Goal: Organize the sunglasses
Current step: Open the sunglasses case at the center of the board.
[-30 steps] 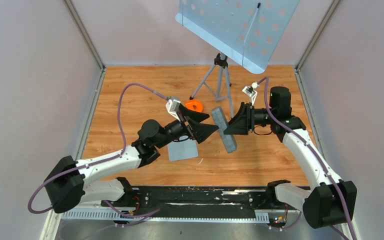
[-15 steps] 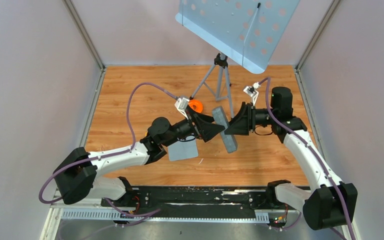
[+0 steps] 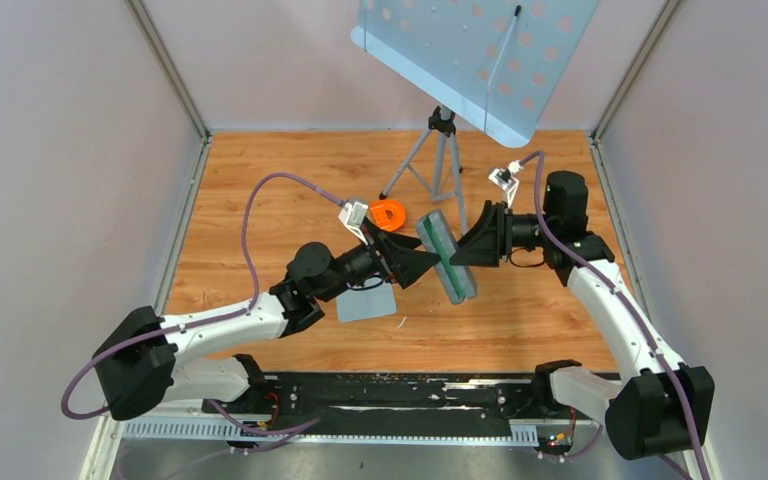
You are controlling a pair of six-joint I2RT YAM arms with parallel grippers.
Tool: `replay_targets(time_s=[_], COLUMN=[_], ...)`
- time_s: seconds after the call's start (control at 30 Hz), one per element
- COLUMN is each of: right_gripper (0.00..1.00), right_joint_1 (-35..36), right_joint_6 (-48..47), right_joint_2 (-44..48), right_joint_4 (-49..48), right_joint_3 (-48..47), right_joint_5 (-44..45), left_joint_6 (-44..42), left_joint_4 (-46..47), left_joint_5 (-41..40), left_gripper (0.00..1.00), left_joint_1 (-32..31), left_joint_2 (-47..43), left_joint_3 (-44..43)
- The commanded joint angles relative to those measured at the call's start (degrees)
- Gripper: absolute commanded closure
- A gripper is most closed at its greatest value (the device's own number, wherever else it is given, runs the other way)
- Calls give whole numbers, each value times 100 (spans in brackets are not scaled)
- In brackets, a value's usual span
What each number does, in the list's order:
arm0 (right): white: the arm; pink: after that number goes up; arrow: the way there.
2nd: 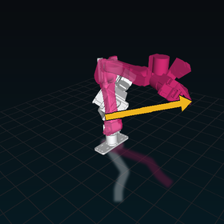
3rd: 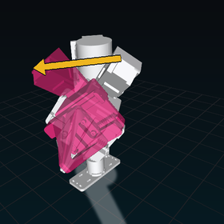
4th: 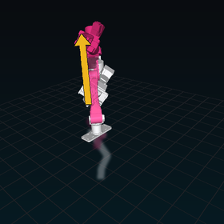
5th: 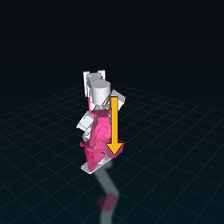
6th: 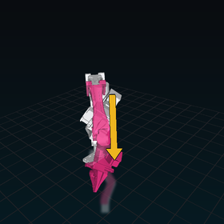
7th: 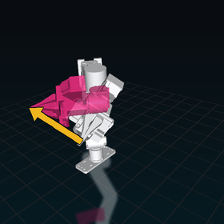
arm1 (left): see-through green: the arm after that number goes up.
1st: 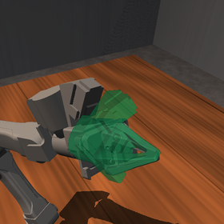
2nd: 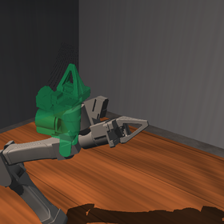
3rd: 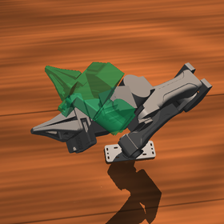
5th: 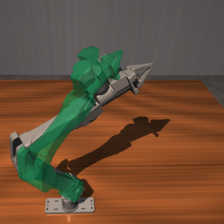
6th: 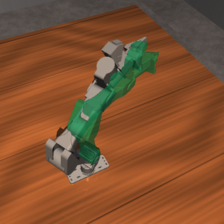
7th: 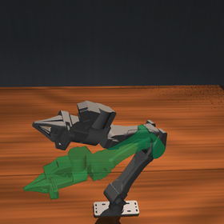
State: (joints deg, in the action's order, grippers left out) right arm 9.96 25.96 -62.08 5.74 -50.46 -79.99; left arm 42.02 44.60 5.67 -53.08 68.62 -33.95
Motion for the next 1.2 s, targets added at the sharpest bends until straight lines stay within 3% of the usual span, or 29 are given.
replay_targets(time_s=[0.0,0.57,1.17], right_gripper=[100,100,100], right_joint_1=[-63,-64,-76], right_joint_6=[292,262,23], right_joint_2=[240,303,310], right_joint_4=[-296,-284,-120], right_joint_3=[-187,-166,33], right_joint_5=[-821,-887,-563], left_joint_6=[-398,-181,-234], left_joint_4=[-1258,-3232,-4057], left_joint_5=[-741,-1858,-2209], left_gripper=[8,10,9], left_joint_1=[35,39,45], left_joint_2=[125,339,159], left_joint_3=[176,-130,-520])
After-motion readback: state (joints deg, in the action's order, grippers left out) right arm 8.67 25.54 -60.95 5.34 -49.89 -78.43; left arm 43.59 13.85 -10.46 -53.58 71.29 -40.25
